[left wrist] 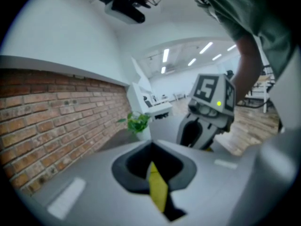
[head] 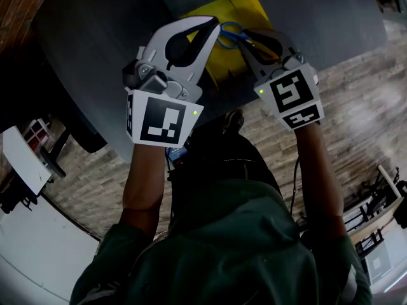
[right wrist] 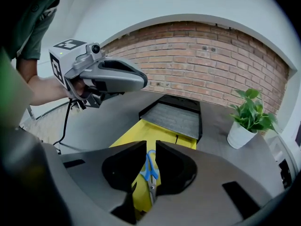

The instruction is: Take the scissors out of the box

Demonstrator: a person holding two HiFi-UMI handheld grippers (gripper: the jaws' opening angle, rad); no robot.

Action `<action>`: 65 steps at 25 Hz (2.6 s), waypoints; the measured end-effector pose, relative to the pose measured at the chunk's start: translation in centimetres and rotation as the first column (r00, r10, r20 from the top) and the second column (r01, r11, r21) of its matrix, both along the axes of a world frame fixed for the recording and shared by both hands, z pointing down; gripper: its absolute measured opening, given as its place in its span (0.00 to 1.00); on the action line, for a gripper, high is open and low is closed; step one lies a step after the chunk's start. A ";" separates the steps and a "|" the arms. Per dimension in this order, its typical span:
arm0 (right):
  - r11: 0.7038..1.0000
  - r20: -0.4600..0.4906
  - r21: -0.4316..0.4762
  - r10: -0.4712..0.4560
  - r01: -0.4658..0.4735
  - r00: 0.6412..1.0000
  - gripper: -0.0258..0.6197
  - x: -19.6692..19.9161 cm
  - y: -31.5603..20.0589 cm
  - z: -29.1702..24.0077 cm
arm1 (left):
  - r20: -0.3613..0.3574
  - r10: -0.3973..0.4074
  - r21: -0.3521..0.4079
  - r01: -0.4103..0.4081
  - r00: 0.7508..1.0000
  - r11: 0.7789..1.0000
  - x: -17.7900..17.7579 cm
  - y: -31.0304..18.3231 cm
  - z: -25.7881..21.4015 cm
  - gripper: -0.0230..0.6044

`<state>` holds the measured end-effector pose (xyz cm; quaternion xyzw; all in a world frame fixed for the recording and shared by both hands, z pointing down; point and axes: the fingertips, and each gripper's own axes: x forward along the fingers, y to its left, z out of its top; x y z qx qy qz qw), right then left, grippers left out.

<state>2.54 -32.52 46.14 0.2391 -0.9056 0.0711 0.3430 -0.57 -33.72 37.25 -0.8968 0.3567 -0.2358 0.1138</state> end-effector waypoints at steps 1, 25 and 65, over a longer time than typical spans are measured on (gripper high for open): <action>1.000 -0.007 -0.008 -0.004 0.003 1.000 0.12 -0.1 -0.1 0.5 | -0.001 -0.002 -0.006 0.002 1.000 1.000 0.0 -0.1 0.4 0.03; 0.984 -0.210 -0.170 -0.084 0.048 0.974 0.15 -1.8 -0.2 9.0 | -0.038 -0.018 -0.093 0.015 0.999 0.996 -0.3 -0.9 5.7 0.03; 0.999 -0.163 -0.019 0.047 -0.051 0.986 0.15 -0.7 1.6 0.2 | -0.021 -0.021 0.017 0.021 1.000 1.000 -1.0 2.5 -0.9 0.03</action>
